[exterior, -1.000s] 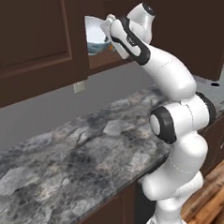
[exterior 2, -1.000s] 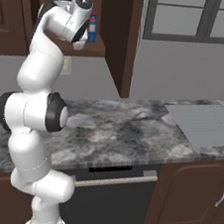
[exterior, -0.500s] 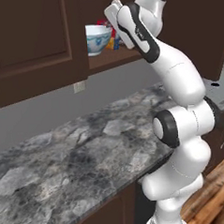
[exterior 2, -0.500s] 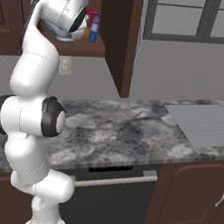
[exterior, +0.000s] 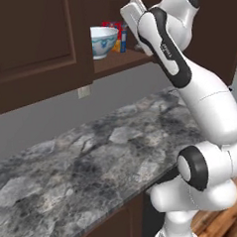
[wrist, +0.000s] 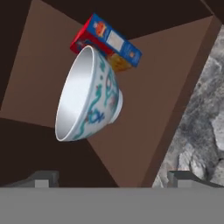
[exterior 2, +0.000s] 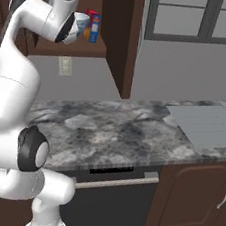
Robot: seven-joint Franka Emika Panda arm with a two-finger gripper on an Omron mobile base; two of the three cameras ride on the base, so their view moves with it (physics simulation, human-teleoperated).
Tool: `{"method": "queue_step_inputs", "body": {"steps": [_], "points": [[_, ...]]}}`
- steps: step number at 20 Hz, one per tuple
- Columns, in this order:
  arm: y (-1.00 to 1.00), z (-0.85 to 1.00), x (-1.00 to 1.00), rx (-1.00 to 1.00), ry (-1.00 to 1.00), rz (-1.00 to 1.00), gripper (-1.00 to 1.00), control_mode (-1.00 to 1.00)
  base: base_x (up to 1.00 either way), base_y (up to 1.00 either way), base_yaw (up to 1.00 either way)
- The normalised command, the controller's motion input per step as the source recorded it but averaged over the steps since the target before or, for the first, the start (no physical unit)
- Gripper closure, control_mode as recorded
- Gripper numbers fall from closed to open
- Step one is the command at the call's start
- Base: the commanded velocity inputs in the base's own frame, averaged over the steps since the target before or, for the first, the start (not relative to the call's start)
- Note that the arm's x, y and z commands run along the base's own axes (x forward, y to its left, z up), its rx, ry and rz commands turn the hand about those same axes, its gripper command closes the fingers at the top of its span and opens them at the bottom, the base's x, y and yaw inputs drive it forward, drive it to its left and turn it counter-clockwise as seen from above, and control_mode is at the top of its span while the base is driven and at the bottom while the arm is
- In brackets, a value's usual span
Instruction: Pick the mug and place it in the sink. Pick the bowl and place it in the open cabinet and then close the cabinet.
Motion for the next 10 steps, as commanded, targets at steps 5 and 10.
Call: {"method": "queue_step_inputs", "body": {"steps": [5, 10], "points": [[-0.31, 0.15, -0.91, 0.02, -0.01, -0.07, -1.00, -1.00, 0.00, 0.00, 0.00], [-0.10, -0.44, -0.98, 0.00, 0.00, -0.05, -1.00, -1.00, 0.00, 0.00, 0.00]]}}
